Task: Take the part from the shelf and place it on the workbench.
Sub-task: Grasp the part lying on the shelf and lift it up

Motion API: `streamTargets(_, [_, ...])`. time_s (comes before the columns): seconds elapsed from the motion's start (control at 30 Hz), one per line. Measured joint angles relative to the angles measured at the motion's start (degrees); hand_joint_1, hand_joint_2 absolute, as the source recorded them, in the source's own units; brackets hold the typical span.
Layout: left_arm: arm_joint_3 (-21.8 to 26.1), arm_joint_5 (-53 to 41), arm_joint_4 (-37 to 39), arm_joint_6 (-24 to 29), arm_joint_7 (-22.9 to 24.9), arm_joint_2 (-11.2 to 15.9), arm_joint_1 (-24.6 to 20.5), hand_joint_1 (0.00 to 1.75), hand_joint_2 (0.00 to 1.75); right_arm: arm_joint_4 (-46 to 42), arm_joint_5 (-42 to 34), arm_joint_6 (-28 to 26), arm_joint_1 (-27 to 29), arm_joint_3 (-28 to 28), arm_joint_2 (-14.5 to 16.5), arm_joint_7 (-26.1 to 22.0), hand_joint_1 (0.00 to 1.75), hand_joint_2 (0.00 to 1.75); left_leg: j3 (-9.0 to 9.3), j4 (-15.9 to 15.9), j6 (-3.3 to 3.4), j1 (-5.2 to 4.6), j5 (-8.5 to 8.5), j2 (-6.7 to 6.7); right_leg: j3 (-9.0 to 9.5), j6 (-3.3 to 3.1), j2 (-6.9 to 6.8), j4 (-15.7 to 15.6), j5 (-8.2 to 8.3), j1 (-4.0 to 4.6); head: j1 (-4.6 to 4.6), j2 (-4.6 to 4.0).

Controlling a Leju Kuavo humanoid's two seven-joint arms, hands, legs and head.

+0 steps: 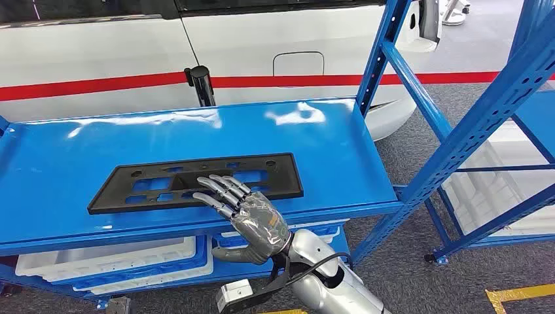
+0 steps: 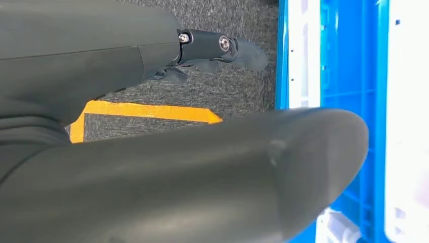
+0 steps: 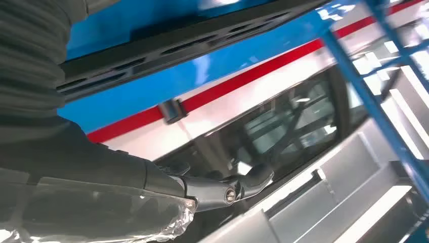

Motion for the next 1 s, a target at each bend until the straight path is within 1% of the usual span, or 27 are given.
streamTargets(0.07, [0.1, 0.0, 0.0, 0.1, 0.0, 0.0, 0.0, 0.0, 0.0, -0.4, -1.0, 0.7, -0.1, 0.2, 0.0, -0.3, 0.0, 1.75, 0.0, 0.0, -0.3, -0.02, -0.21, -0.02, 0.07, -0.67, 0.0, -0.1, 0.09, 0.01, -0.05, 0.0])
streamTargets(0.1, [0.3, 0.0, 0.0, 0.1, 0.1, 0.0, 0.0, 0.0, 0.0, -0.8, -1.8, 1.3, -0.3, 0.4, -0.1, -0.5, 0.0, 1.75, 0.01, 0.1, -0.62, -0.05, -0.42, -0.05, 0.19, -1.29, 0.0, -0.3, 0.15, 0.04, -0.07, 0.0])
streamTargets(0.17, [0.5, 0.0, 0.0, 0.2, 0.2, 0.2, 0.0, 0.0, 0.0, -1.4, -2.5, 1.8, -0.5, 0.6, -0.1, -0.8, 0.0, 1.75, -0.21, 0.7, -1.3, 0.24, -1.03, 0.13, 0.59, -2.32, 0.0, -0.6, 0.22, -0.49, -0.07, 0.0])
streamTargets(0.2, [0.5, 0.0, 0.0, 0.3, 0.2, 0.2, 0.0, 0.0, 0.0, -1.6, -2.8, 2.1, -0.6, 0.8, -0.1, -0.9, 0.0, 1.75, -0.76, 2.0, -1.69, 0.41, -1.89, 0.35, 0.91, -2.7, -0.04, -0.8, 0.23, -0.78, -0.15, 0.0])
streamTargets(0.23, [0.6, 0.0, 0.0, 0.3, 0.2, 0.3, 0.0, 0.0, 0.0, -1.8, -3.4, 2.6, -0.7, 0.9, -0.1, -1.0, 0.0, 1.75, -1.83, 4.5, -2.11, 0.62, -3.25, 0.62, 1.27, -3.01, -0.07, -1.0, 0.23, -1.05, -0.23, 0.0])
streamTargets(0.27, [0.7, 0.0, 0.0, 0.3, 0.3, 0.3, 0.0, 0.0, 0.0, -1.9, -4.4, 3.4, -0.8, 1.0, -0.1, -1.2, 0.0, 1.75, -3.49, 8.0, -2.54, 0.85, -5.03, 0.92, 1.52, -3.23, -0.1, -1.0, 0.08, -1.0, -0.31, 0.0])
streamTargets(0.3, [0.7, 0.0, 0.0, 0.3, 0.3, 0.3, 0.0, 0.0, 0.0, -1.9, -5.8, 4.6, -0.9, 1.1, -0.1, -1.5, 0.0, 1.75, -5.52, 11.9, -2.91, 1.11, -6.68, 1.12, 1.72, -3.38, -0.14, -1.0, -0.09, -0.98, -0.36, 0.0])
streamTargets(0.33, [0.8, 0.0, 0.0, 0.3, 0.4, 0.3, 0.0, 0.0, 0.0, -1.9, -7.7, 6.3, -0.9, 1.1, -0.1, -1.9, 0.0, 1.75, -7.33, 14.9, -3.23, 1.37, -7.58, 1.27, 1.91, -3.42, -0.13, -1.0, -0.28, -0.97, -0.34, 0.0])
streamTargets(0.37, [0.9, 0.0, 0.0, 0.3, 0.4, 0.3, 0.0, 0.0, 0.0, -1.9, -9.9, 8.1, -1.0, 1.2, -0.1, -2.3, 0.0, 1.75, -8.41, 16.3, -3.48, 1.59, -7.38, 1.37, 2.13, -3.39, -0.11, -1.0, -0.49, -0.98, -0.35, 0.0])
streamTargets(0.4, [0.9, 0.0, 0.0, 0.3, 0.5, 0.4, 0.0, 0.0, 0.0, -1.9, -12.3, 10.2, -1.1, 1.2, -0.1, -2.8, 0.0, 1.75, -8.29, 15.2, -3.61, 1.8, -5.86, 1.43, 2.45, -3.24, -0.07, -1.0, -0.76, -1.01, -0.36, 0.0])
streamTargets(0.43, [0.9, -0.1, 0.0, 0.4, 0.5, 0.4, 0.0, 0.0, 0.0, -1.9, -14.4, 11.9, -1.2, 1.2, -0.1, -3.2, 0.0, 1.75, -7.03, 11.9, -3.63, 1.98, -3.46, 1.51, 2.91, -3.04, -0.03, -1.0, -1.08, -1.04, -0.36, 0.0])
streamTargets(0.47, [0.9, -0.2, -0.1, 0.4, 0.5, 0.5, 0.0, 0.0, 0.0, -1.9, -15.8, 13.2, -1.4, 1.2, -0.1, -3.6, 0.0, 1.75, -5.18, 7.7, -3.52, 2.08, -1.08, 1.62, 3.33, -2.79, -0.01, -1.0, -1.43, -1.06, -0.36, 0.0])
streamTargets(0.5, [0.9, -0.3, -0.1, 0.5, 0.5, 0.5, -0.1, 0.0, 0.0, -1.9, -16.8, 14.0, -1.7, 1.2, -0.1, -3.8, 0.0, 1.75, -3.45, 4.1, -3.34, 1.99, 0.54, 1.7, 3.66, -2.49, -0.01, -1.0, -1.77, -0.89, -0.34, 0.0])
streamTargets(0.53, [0.9, -0.4, -0.1, 0.5, 0.5, 0.5, -0.1, 0.0, 0.0, -1.9, -17.2, 14.3, -2.0, 1.2, -0.1, -3.9, 0.0, 1.75, -2.33, 1.8, -3.06, 1.82, 1.29, 1.75, 3.81, -2.2, -0.02, -1.0, -2.02, -0.76, -0.36, 0.0])
streamTargets(0.57, [0.9, -0.5, -0.1, 0.5, 0.6, 0.6, -0.2, 0.0, 0.0, -1.9, -17.4, 14.5, -2.2, 1.2, -0.1, -4.0, 0.0, 1.75, -1.87, 0.8, -2.75, 1.6, 1.24, 1.74, 3.79, -1.89, -0.06, -1.1, -2.2, -0.63, -0.36, 0.0])
streamTargets(0.6, [0.9, -0.5, -0.1, 0.5, 0.6, 0.6, -0.2, 0.0, 0.0, -1.9, -17.5, 14.6, -2.3, 1.3, -0.1, -4.0, 0.0, 1.75, -1.86, 0.7, -2.41, 1.33, 0.95, 1.67, 3.81, -1.55, -0.12, -1.2, -2.28, -0.53, -0.38, 0.0])
streamTargets(0.63, [0.9, -0.5, -0.1, 0.5, 0.6, 0.6, -0.3, 0.0, 0.0, -1.9, -17.5, 14.7, -2.4, 1.3, -0.1, -4.0, 0.0, 1.75, -1.81, 0.5, -2.0, 1.25, 0.94, 1.61, 3.81, -1.22, -0.19, -1.3, -2.38, -0.54, -0.41, 0.0])
streamTargets(0.7, [0.9, -0.5, -0.1, 0.6, 0.6, 0.6, -0.3, 0.0, 0.0, -1.9, -17.6, 14.8, -2.6, 1.3, -0.1, -4.0, 0.0, 1.75, -1.49, -0.1, -1.33, 1.4, 1.11, 1.54, 3.62, -0.73, -0.33, -1.4, -2.65, -0.45, -0.38, 0.0])
streamTargets(0.77, [0.9, -0.5, -0.1, 0.6, 0.6, 0.6, -0.3, 0.0, 0.0, -1.9, -17.6, 14.8, -2.6, 1.3, -0.1, -4.0, 0.0, 1.75, -1.25, -0.5, -1.07, 1.66, 1.28, 1.54, 3.36, -0.63, -0.37, -1.2, -2.85, -0.38, -0.35, 0.0])
streamTargets(0.97, [0.9, -0.5, -0.1, 0.6, 0.6, 0.6, -0.3, 0.0, 0.0, -1.9, -17.6, 14.8, -2.6, 1.3, -0.1, -4.0, 0.0, 1.75, -1.16, -0.6, -1.02, 1.64, 1.3, 1.57, 3.32, -0.62, -0.41, -0.9, -2.98, -0.46, -0.27, 0.01])
streamTargets(1.0, [0.9, -0.5, -0.1, 0.6, 0.6, 0.6, -0.3, 0.0, 0.0, -1.9, -17.6, 14.8, -2.7, 1.3, -0.2, -4.1, 0.0, 1.75, -1.05, -0.7, -0.82, 1.55, 1.3, 1.57, 2.67, -0.74, -0.42, 0.5, -3.53, -0.49, -0.22, 0.01])
